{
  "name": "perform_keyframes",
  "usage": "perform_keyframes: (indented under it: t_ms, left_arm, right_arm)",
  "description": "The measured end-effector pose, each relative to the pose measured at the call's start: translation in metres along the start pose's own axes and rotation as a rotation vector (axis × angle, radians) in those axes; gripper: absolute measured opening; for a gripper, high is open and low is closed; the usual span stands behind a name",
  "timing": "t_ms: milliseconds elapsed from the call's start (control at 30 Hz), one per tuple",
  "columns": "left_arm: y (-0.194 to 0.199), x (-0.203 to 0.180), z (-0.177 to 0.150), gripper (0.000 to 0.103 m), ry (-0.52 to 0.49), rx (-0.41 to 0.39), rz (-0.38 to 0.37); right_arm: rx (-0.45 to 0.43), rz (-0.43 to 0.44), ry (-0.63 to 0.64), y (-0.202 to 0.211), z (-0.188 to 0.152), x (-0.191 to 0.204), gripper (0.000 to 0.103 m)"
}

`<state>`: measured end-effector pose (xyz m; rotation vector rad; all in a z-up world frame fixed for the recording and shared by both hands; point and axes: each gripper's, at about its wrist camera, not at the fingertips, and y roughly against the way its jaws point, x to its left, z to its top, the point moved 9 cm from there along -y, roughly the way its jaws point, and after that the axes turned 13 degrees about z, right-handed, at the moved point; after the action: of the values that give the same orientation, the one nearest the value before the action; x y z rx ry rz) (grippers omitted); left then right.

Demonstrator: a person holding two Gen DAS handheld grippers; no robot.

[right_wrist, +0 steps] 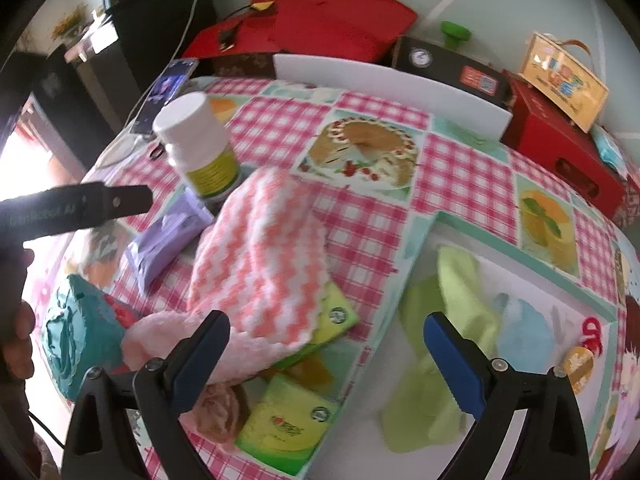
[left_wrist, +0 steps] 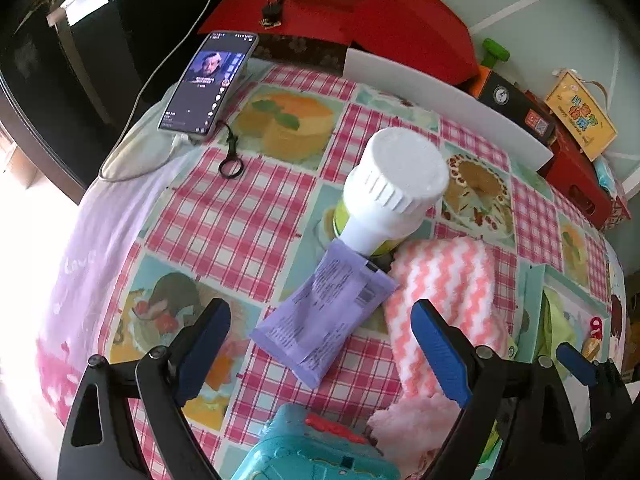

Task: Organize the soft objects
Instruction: 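Move both grippers back from the tray toward the pile of soft items, then grasp the purple snack packet with the left gripper while the right gripper grasps the pink striped towel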

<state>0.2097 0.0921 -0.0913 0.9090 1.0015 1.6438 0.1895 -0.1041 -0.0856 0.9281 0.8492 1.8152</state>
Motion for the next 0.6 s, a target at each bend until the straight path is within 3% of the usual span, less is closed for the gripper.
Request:
perform_keyframes:
  t_ms: [300, 600]
  left_arm:
    - [-0.009, 0.006, 0.0, 0.092, -0.063, 0.024, 0.028]
    - [-0.024, 0.004, 0.002, 0.092, -0.165, 0.096, -0.023]
  right_arm:
    - [0.034, 0.014, 0.035, -0.015, -0.002, 0.012, 0.099]
    - [0.048, 0.04, 0.061, -0.023, -0.004, 0.019, 0.098]
